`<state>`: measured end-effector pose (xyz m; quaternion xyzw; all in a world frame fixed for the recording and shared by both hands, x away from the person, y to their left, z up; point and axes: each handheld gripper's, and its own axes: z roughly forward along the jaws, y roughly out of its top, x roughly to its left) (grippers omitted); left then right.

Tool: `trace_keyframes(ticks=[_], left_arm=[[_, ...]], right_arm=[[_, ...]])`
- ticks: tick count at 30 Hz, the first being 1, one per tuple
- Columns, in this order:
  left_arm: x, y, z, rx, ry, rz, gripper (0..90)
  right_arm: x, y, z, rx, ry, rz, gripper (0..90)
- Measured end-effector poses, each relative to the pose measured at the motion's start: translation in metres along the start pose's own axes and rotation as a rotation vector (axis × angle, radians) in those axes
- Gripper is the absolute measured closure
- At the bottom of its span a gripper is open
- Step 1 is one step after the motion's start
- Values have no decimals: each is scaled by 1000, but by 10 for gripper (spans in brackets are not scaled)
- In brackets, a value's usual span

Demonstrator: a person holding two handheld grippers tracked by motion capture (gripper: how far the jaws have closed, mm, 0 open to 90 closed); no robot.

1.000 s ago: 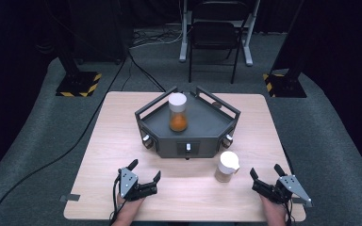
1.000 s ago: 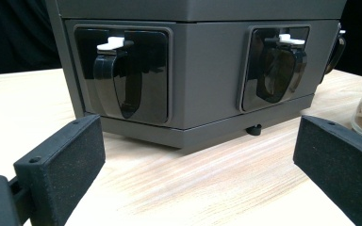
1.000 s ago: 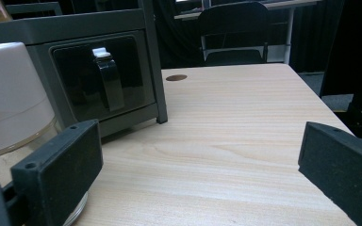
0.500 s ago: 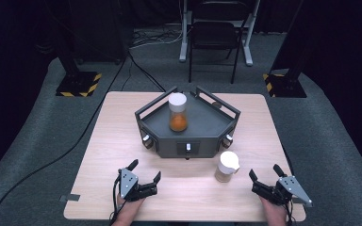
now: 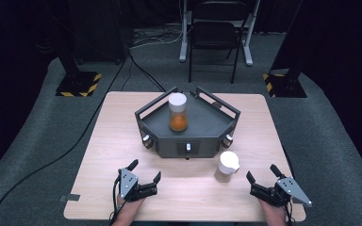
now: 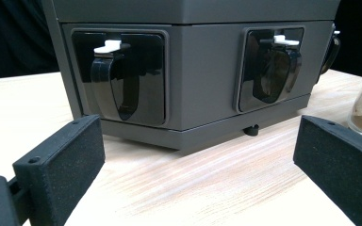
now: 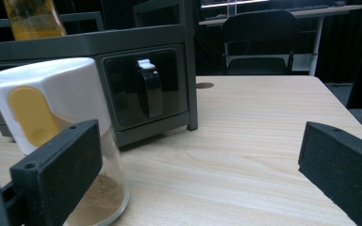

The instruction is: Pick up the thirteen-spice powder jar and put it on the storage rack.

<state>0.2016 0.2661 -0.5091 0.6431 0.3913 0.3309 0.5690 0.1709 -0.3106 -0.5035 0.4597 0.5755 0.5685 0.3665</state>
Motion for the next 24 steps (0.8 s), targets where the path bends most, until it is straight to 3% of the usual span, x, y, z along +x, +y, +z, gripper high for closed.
trace_keyframes(ticks=[24], left_arm=[[1, -1, 0, -1, -7, 1, 27]], right_arm=[[4, 1, -4, -16, 78, -34, 0]])
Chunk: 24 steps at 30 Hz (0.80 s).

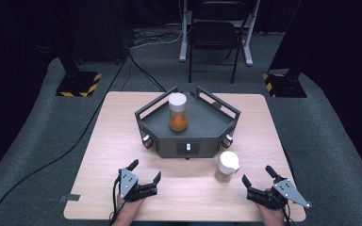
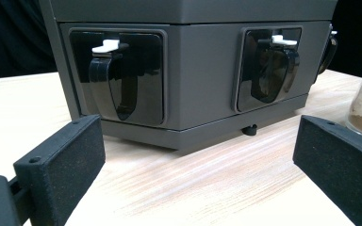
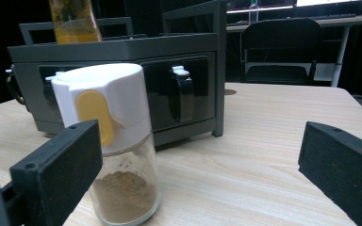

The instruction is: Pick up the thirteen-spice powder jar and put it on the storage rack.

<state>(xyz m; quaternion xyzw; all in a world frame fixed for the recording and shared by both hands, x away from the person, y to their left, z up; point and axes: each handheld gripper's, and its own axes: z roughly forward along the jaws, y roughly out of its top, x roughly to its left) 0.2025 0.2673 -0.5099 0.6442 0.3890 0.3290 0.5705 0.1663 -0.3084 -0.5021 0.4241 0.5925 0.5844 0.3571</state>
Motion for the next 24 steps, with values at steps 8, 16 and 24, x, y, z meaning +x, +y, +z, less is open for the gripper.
trace_keyframes(ticks=[8, 16, 24], left_arm=[[0, -1, 0, -3, 2, -2, 27], [0, -1, 0, -3, 1, -5, 27], [0, 0, 0, 2, 1, 2, 27]], right_arm=[[4, 2, 1, 3, 31, -29, 0], [9, 2, 2, 5, 55, -52, 0], [14, 4, 6, 1, 87, -56, 0]])
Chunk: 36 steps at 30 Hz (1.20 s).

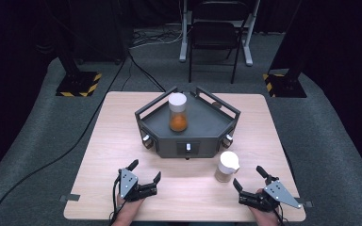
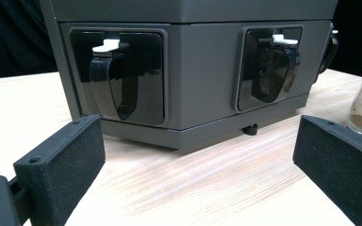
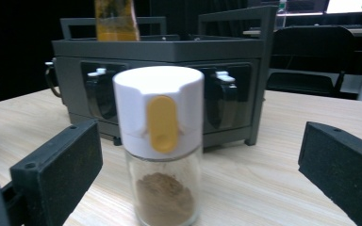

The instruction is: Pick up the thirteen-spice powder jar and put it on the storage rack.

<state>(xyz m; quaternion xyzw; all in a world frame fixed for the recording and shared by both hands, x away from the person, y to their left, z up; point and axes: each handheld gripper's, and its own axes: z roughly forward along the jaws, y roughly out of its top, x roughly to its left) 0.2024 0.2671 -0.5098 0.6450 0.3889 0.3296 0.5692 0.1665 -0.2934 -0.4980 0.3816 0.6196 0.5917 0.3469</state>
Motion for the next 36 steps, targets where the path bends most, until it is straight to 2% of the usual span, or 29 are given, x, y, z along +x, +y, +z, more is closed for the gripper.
trace_keyframes(ticks=[7, 14, 16, 21, 25, 30, 36], left_arm=[[0, 0, 0, -2, 1, -6, 27], [0, 0, 0, 0, 1, 1, 27], [0, -1, -1, -2, 2, -1, 27], [-1, -1, -1, -2, 1, 1, 27], [-1, -1, -1, -2, 2, 0, 27], [0, -1, -3, -2, -2, -3, 27], [1, -1, -2, 0, -8, 0, 27]], right_arm=[[7, 2, 7, 10, 39, -27, 0], [13, 2, 11, 7, 75, -28, 0], [15, 3, 12, 11, 80, -43, 0], [19, 3, 13, 1, 81, -35, 0], [23, 2, 14, -17, 63, -32, 0], [22, 1, 14, -24, 55, 4, 0], [20, 2, 16, -26, 50, 14, 0]])
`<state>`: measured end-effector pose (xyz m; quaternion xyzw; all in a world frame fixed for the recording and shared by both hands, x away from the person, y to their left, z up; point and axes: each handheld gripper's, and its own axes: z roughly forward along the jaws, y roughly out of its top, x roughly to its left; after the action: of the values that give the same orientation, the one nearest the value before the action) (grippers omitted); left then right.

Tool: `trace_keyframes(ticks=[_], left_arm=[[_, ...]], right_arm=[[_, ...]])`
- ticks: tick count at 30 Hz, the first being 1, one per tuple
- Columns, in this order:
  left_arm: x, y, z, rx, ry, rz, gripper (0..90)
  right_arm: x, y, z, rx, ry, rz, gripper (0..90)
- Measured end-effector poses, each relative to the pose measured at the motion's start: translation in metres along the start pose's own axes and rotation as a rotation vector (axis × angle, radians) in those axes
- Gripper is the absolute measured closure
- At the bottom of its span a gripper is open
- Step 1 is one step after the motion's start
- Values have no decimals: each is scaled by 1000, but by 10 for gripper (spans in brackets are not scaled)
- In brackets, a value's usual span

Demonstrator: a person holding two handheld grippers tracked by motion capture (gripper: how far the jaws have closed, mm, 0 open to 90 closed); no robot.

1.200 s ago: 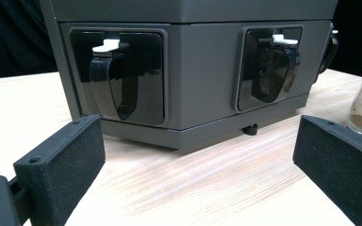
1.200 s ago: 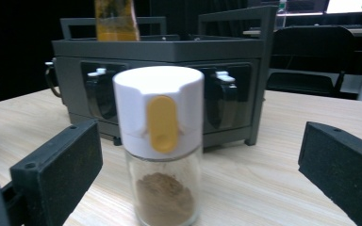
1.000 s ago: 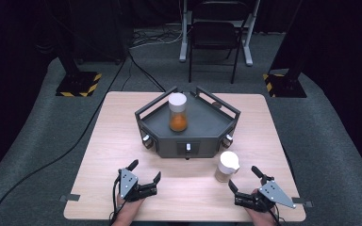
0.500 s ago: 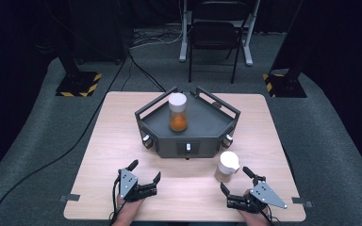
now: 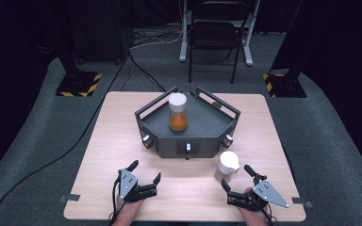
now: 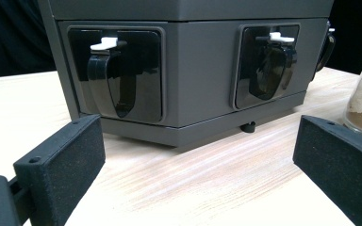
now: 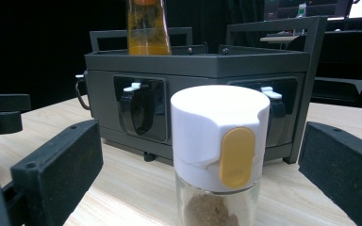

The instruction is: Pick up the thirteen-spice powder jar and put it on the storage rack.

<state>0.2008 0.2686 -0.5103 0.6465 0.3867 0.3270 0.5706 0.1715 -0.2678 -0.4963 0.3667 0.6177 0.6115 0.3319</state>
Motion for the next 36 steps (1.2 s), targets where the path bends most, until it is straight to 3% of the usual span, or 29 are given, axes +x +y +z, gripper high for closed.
trace_keyframes(ticks=[19, 27, 36], left_arm=[[0, 0, 0, -3, -3, 5, 27], [-3, 0, 0, -4, -9, 38, 27], [-2, -1, -1, -8, -8, 22, 27]], right_arm=[[-2, 7, 19, 20, 2, 25, 0], [0, 8, 28, 40, -16, 25, 0], [3, 13, 37, 54, -31, 8, 6]])
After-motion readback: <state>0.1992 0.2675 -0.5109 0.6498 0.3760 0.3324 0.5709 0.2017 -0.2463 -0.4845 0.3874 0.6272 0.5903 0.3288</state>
